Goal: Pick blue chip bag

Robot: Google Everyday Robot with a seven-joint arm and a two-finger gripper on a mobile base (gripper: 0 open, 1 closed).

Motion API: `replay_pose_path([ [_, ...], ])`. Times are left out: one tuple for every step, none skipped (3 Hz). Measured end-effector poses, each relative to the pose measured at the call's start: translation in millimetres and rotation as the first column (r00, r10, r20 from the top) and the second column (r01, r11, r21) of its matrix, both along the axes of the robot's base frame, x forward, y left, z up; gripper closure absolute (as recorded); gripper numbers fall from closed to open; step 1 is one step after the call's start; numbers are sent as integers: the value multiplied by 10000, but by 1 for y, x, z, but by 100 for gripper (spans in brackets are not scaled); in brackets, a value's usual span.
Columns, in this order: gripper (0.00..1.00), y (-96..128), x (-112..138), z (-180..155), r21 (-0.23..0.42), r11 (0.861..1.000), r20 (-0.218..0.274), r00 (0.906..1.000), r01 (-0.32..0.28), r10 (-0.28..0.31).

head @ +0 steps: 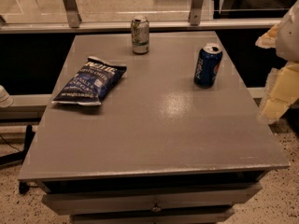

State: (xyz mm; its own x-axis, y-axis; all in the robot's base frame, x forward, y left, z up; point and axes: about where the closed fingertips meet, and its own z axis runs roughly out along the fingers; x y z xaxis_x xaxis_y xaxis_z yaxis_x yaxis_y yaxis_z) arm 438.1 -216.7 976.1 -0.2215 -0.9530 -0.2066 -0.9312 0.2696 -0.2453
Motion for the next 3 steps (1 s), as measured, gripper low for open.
replay_pose_path([
  [0, 0, 0, 0, 4, 10000, 2, 10000, -3, 3],
  [0, 34, 11, -3, 836, 9946, 8, 9981, -615, 616],
  [0, 113, 30, 0, 2548, 9517, 284, 9851, -1711, 1695],
])
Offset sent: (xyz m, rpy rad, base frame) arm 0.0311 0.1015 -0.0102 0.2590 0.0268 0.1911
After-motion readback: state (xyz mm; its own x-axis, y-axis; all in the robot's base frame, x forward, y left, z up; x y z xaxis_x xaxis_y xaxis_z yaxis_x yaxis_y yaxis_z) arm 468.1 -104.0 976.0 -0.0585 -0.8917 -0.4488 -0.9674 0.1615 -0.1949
